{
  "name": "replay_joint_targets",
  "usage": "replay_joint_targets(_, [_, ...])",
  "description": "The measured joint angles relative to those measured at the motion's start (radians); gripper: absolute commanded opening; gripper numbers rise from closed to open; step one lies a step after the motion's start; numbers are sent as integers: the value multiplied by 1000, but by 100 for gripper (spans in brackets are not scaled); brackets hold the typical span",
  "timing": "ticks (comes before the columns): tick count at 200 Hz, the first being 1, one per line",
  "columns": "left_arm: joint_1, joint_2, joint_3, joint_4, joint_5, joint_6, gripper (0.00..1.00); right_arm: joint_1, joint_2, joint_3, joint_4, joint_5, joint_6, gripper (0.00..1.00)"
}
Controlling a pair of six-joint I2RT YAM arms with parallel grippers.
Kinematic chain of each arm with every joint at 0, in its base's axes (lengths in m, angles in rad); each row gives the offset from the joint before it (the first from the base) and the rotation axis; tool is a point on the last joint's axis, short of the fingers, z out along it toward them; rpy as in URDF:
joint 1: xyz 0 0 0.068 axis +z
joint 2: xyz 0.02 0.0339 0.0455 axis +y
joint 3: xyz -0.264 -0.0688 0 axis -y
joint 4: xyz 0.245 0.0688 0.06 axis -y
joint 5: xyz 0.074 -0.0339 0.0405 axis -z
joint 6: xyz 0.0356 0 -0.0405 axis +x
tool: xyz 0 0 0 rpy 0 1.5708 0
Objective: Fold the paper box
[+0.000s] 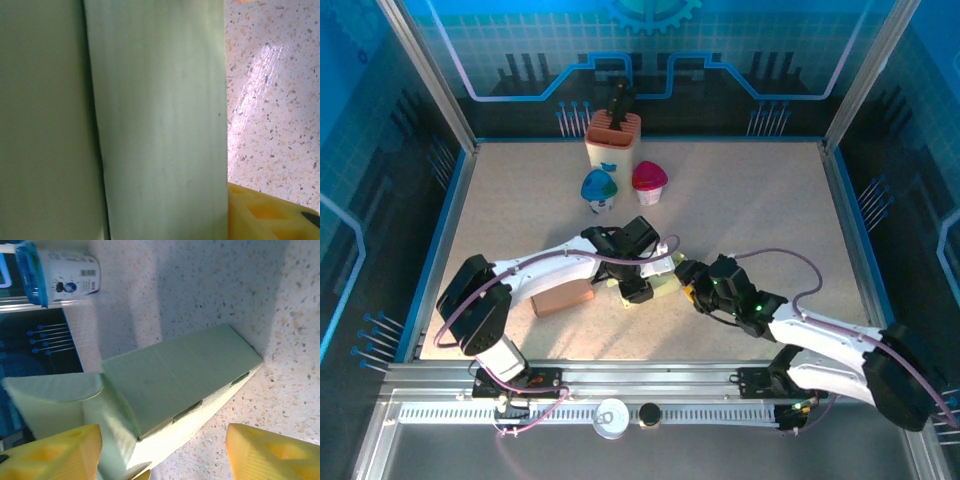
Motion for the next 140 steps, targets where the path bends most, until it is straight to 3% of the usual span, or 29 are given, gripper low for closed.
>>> replay_joint_targets(72, [0,-13,-7,18,-1,0,54,2,67,1,75,-13,38,52])
replay_joint_targets(112, [0,-13,-13,27,-1,5,49,3,35,2,37,-11,20,58])
replay_joint_targets(140, [2,-14,-13,29,-2,26,47,-3,-87,21,-110,10,-109,64])
